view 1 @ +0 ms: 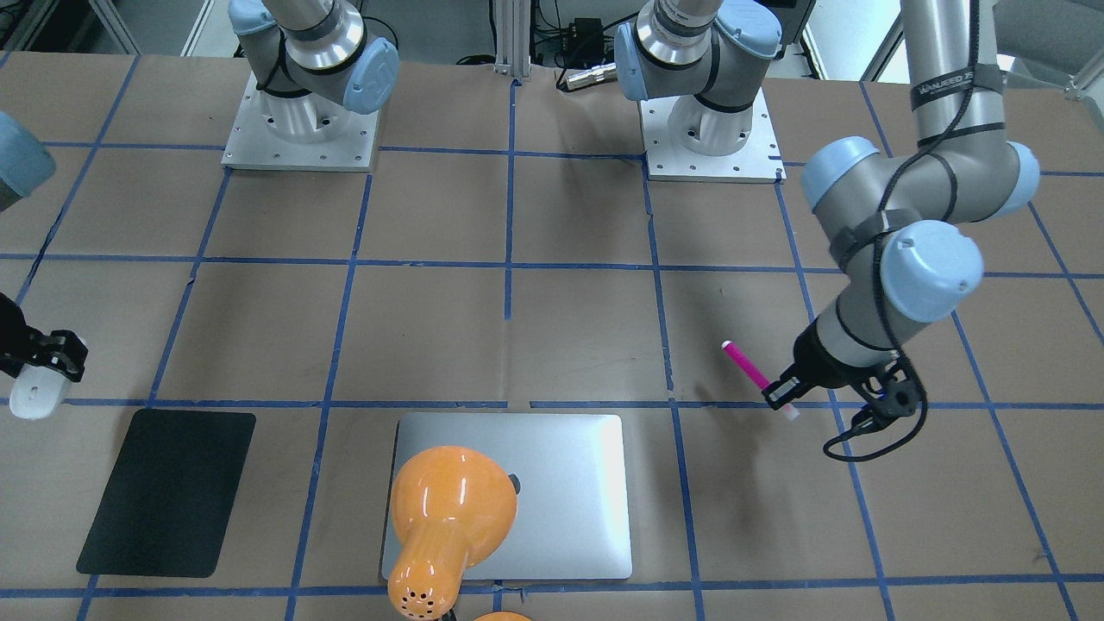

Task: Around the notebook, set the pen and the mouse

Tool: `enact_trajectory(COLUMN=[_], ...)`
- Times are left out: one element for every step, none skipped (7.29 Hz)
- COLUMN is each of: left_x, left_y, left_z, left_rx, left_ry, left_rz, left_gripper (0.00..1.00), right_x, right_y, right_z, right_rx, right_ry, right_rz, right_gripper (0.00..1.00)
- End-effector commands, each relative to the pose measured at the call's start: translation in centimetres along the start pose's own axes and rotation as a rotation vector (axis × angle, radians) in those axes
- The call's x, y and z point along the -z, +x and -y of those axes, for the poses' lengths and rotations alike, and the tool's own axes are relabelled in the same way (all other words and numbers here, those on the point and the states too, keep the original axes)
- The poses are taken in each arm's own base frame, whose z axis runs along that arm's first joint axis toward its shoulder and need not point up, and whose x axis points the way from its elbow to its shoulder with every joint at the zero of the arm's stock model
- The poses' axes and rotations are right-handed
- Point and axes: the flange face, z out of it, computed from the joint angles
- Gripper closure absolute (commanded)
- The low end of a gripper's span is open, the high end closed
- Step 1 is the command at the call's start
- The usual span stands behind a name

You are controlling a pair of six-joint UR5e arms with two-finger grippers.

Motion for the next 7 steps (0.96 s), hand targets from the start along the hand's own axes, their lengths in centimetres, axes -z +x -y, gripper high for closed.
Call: enact_trajectory(left_x=[1.9,1.5,0.8,-0.8,-2.8,-4.9,-6.8], left_y=[9.7,12.9,15.5,17.7,19.5,20.5,20.9], left_z=[-5.5,-9.0,-12.6,-16.3,-19.7,-21.9,-22.8], left_rx=[0.164,0.256,0.336,0.442,0.5,0.554,0.589], left_ry=[0.039,0.038,0.032,0.016,0.008,0.0,-0.005], left_rz=[-0.032,-0.035,-0.032,-0.013,0.016,0.044,0.067], left_gripper=[1.0,1.0,1.0,1.0,1.0,1.0,1.0], right_x=[-1.0,-3.6,-4.1,-4.8,-6.3,-6.6,-7.0], right_y=[-9.8,-11.1,-11.1,-11.1,-11.2,-11.2,-11.2], right_z=[7.4,8.8,8.8,8.9,9.3,9.4,9.2], right_rx=[0.029,0.004,0.007,0.016,0.01,0.005,0.005], right_ry=[0.001,-0.027,-0.034,-0.036,-0.056,-0.056,-0.062], right_rz=[0.021,0.05,0.054,0.055,0.06,0.06,0.062], right_gripper=[0.95,0.96,0.96,0.96,0.96,0.94,0.88])
